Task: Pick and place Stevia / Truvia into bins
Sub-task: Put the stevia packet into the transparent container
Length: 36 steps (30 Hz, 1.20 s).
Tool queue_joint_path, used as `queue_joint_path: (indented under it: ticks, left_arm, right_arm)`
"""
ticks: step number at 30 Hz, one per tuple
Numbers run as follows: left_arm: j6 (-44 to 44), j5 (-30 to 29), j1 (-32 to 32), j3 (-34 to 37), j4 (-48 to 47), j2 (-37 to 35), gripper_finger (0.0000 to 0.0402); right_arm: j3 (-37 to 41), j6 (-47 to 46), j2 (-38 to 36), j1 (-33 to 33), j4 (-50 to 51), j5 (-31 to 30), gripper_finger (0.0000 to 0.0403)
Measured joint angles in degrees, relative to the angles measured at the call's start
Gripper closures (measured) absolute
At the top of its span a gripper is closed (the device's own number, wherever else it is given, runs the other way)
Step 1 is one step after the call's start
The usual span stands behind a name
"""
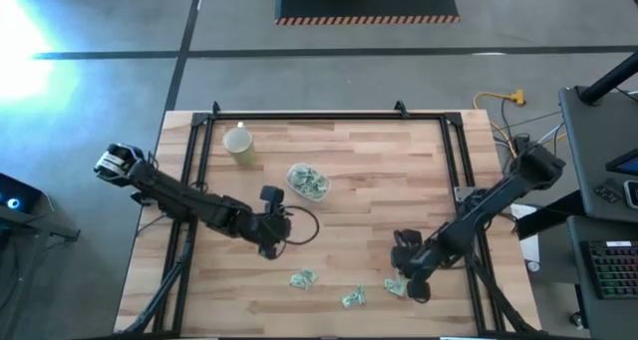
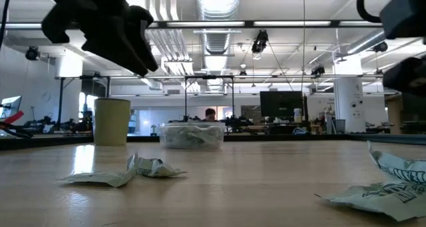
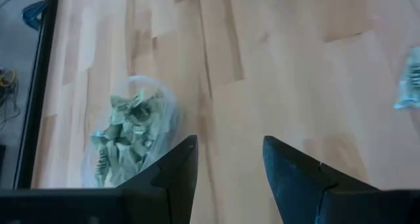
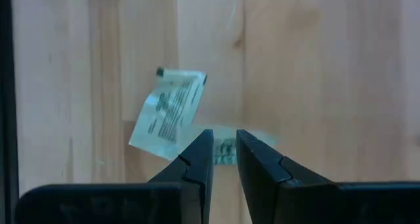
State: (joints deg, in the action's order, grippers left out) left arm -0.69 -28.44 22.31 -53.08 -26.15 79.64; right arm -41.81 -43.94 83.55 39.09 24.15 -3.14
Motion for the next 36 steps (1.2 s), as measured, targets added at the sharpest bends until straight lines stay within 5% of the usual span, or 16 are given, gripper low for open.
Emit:
queue_joint_path:
  ticks: [19,36]
  left_arm:
    - [0.44,-0.09,1.9,0.02,0.2,0.04,0.0246]
    - [0.51,-0.09,1.9,0.32,0.22,0.07,0.0246]
  right_arm:
    - [-1.7,-4.11,8.93,1.94,-1.04,-1.31,0.034]
    - [-1.85,-2.43,7.91,1.9,-0.73,-4.55,0.0211]
